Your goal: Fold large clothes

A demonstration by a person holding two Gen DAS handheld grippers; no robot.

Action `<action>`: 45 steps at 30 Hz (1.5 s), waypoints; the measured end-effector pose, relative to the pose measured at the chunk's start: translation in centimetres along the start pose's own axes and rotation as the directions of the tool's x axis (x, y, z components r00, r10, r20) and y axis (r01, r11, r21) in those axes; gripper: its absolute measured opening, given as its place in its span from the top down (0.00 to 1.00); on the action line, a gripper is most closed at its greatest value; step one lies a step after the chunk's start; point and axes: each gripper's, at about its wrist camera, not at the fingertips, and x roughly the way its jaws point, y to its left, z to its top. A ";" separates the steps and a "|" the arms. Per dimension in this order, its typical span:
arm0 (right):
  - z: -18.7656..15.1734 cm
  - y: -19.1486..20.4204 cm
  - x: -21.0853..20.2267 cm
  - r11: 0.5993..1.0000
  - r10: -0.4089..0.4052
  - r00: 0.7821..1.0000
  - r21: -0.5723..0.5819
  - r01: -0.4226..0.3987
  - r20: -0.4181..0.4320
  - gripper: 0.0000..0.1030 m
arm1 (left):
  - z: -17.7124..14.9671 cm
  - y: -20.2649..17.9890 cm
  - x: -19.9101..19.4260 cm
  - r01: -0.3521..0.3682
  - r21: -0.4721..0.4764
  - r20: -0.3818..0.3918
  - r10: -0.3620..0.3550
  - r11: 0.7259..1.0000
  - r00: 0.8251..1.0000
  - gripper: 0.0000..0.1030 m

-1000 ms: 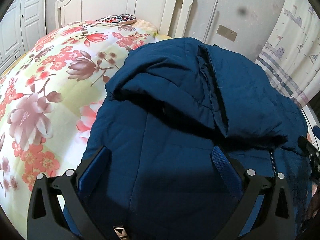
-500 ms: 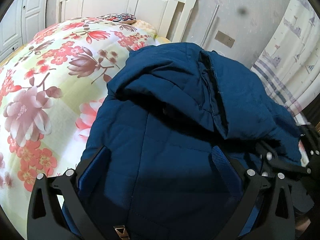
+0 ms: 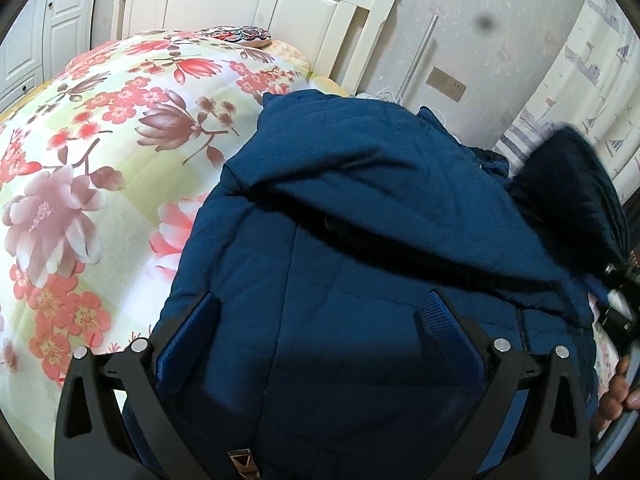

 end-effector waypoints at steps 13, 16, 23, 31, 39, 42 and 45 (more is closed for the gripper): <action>2.7 2.0 -0.9 0.907 -0.254 0.965 -0.333 0.259 0.059 0.23 | 0.0 -0.1 0.1 -0.011 0.007 -0.007 0.011 1.000 1.000 0.04; 4.3 -0.6 0.5 0.907 -0.301 0.953 -0.296 0.299 0.040 0.23 | 0.0 0.1 0.1 0.001 -0.002 -0.003 -0.001 1.000 1.000 0.04; 3.8 -3.9 1.2 0.938 -0.150 0.988 -0.314 0.148 0.019 0.19 | -0.1 -0.1 0.1 -0.008 0.008 -0.007 0.008 1.000 1.000 0.04; 3.3 -4.4 0.6 0.950 -0.014 0.999 -0.313 0.023 0.030 0.50 | -0.2 -1.7 0.1 -0.064 0.086 -0.001 0.064 0.994 0.998 0.04; 3.9 -6.1 -1.3 0.964 0.148 0.986 -0.236 -0.125 0.082 0.81 | 0.7 -4.3 -0.5 -0.157 0.248 0.058 0.147 0.956 0.987 0.04; 4.1 -5.1 -1.9 0.956 0.148 0.984 -0.269 -0.117 0.099 0.82 | 1.9 -4.4 -0.3 -0.193 0.286 0.066 0.182 0.939 0.981 0.04; 4.5 -2.8 -3.6 0.943 0.166 0.978 -0.310 -0.119 0.129 0.83 | 3.3 -3.8 0.0 -0.183 0.287 0.054 0.175 0.940 0.983 0.04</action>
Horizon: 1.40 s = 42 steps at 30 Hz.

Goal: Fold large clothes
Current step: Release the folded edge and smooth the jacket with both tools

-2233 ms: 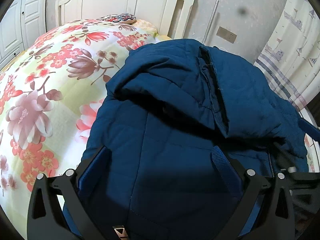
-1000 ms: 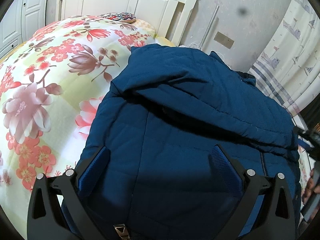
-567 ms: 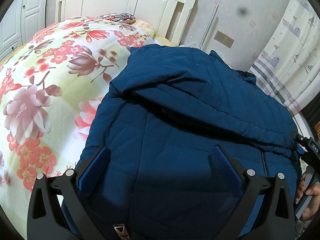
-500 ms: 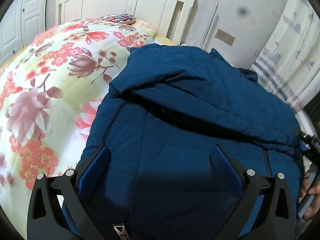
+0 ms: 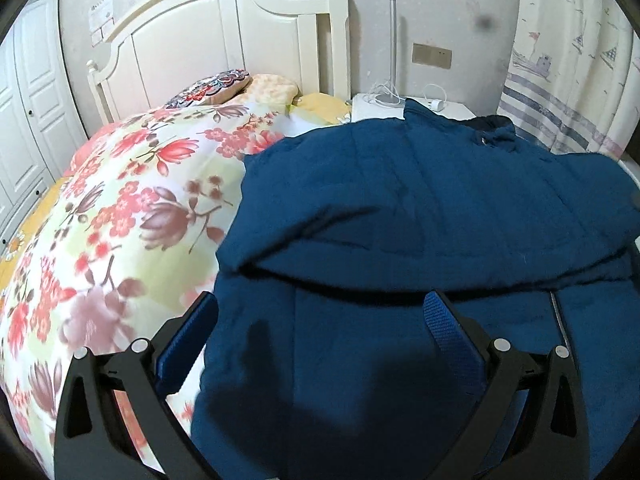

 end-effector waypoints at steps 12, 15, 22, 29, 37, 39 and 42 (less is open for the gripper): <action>-1.9 -1.2 -0.4 0.979 -0.200 0.975 -0.048 0.196 -0.099 0.83 | 1.2 1.1 2.4 0.067 0.022 -0.057 -0.065 0.998 0.996 0.04; -2.2 -2.6 -0.8 0.985 -0.165 0.979 0.033 0.170 -0.118 0.83 | 1.0 1.1 0.2 0.089 0.040 0.008 -0.089 0.995 0.996 0.04; -0.5 -0.1 -2.7 0.914 -0.405 0.912 -0.036 0.404 -0.065 0.53 | 4.9 -0.6 -3.0 0.150 0.086 0.115 -0.160 0.985 0.980 0.04; 1.1 6.5 2.6 0.867 -0.409 0.912 -0.326 0.377 -0.032 0.37 | 8.6 -5.2 3.8 0.078 0.151 -0.012 -0.077 0.985 0.997 0.04; -1.5 5.0 7.7 0.839 -0.450 0.881 -0.407 0.361 -0.148 0.34 | 6.4 -5.1 7.4 0.105 0.163 -0.067 -0.095 0.981 0.993 0.04; -1.0 5.0 7.4 0.851 -0.432 0.888 -0.397 0.345 -0.156 0.34 | 6.8 -5.0 6.8 0.109 0.168 -0.056 -0.100 0.980 0.993 0.04; 1.4 4.3 7.0 0.865 -0.416 0.901 -0.358 0.352 -0.119 0.34 | 8.0 -4.8 6.2 0.117 0.170 -0.026 -0.114 0.979 0.993 0.04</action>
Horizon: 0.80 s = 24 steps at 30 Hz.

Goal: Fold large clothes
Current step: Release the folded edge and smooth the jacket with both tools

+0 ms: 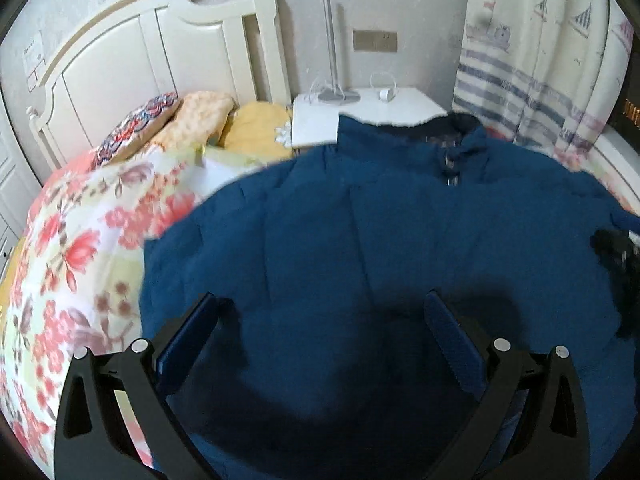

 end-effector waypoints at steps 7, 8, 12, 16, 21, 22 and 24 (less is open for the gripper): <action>3.1 -5.8 6.4 0.991 -0.005 0.993 0.130 0.021 -0.118 0.31 | 1.4 0.8 3.7 -0.004 -0.004 -0.047 0.004 1.000 0.999 0.04; 2.9 -6.2 7.0 0.989 0.018 0.991 0.151 0.002 -0.131 0.30 | 1.4 0.8 3.9 -0.005 -0.002 -0.043 0.005 1.000 0.999 0.04; 2.2 -6.1 7.9 0.991 0.021 0.991 0.137 -0.004 -0.128 0.27 | 0.9 0.8 4.3 0.000 -0.009 -0.020 -0.001 1.000 1.000 0.04; 1.7 -6.4 8.3 0.988 0.042 0.992 0.155 -0.024 -0.120 0.26 | 0.7 0.8 4.7 0.001 -0.010 -0.011 -0.001 1.000 1.000 0.04; 1.5 -6.6 8.8 0.986 0.067 0.990 0.162 -0.047 -0.120 0.23 | 0.5 0.7 5.0 -0.004 -0.007 -0.005 0.004 1.000 1.000 0.04; 1.5 -6.7 8.8 0.985 0.070 0.990 0.163 -0.049 -0.122 0.23 | 0.5 0.7 5.0 -0.006 -0.005 -0.006 0.006 1.000 1.000 0.04; 1.7 -6.6 8.4 0.987 0.055 0.990 0.157 -0.034 -0.130 0.23 | 0.5 0.6 4.7 -0.016 -0.002 -0.009 0.016 1.000 1.000 0.04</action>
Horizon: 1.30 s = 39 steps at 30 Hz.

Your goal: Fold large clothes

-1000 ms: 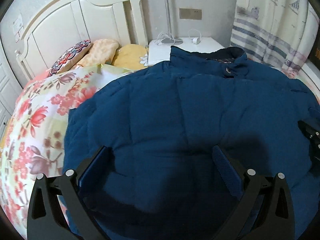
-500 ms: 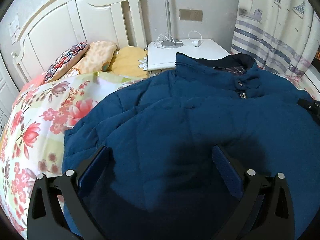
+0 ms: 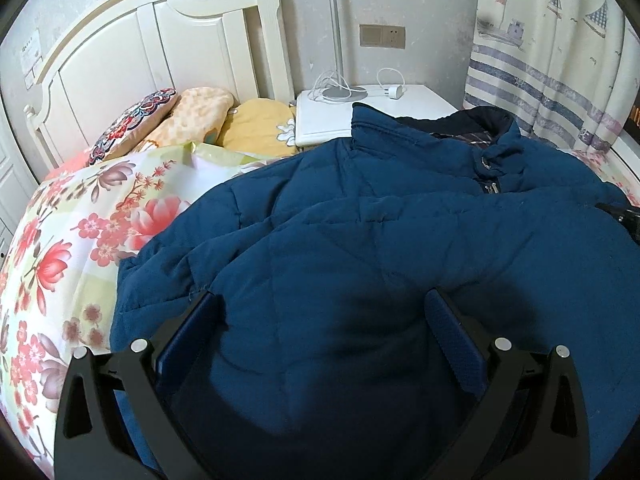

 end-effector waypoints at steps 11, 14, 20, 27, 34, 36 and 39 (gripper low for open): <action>-7.5 9.1 -7.9 0.975 -0.047 0.995 -0.214 0.065 0.087 0.15 | -4.7 -5.7 -6.9 0.040 0.086 0.023 -0.042 0.996 0.999 0.04; -8.7 9.9 -7.1 0.963 -0.089 0.992 -0.247 0.108 0.088 0.14 | -5.9 -6.6 -5.8 -0.002 0.111 0.018 0.000 0.994 1.000 0.04; -9.5 9.4 -11.5 0.974 -0.052 0.995 -0.215 0.071 0.090 0.14 | -6.4 -5.3 -10.5 0.054 0.044 0.022 -0.055 0.998 0.998 0.04; -14.8 10.2 -10.4 0.953 -0.097 0.995 -0.292 0.084 -0.030 0.11 | -12.9 -7.5 -11.8 0.074 0.085 -0.072 -0.068 0.994 0.995 0.04; -16.5 9.6 -13.3 0.967 -0.057 0.998 -0.249 0.046 -0.035 0.08 | -15.2 -6.9 -14.1 0.041 0.071 -0.064 -0.037 0.997 0.997 0.04; -18.1 10.1 -14.9 0.961 -0.023 0.999 -0.277 0.015 -0.023 0.07 | -16.5 -7.2 -15.2 0.033 0.104 -0.055 -0.027 0.994 0.998 0.04; -20.4 9.8 -14.3 0.952 -0.058 0.996 -0.305 0.034 -0.072 0.05 | -18.3 -7.4 -15.2 0.032 0.119 -0.050 -0.026 0.992 0.998 0.04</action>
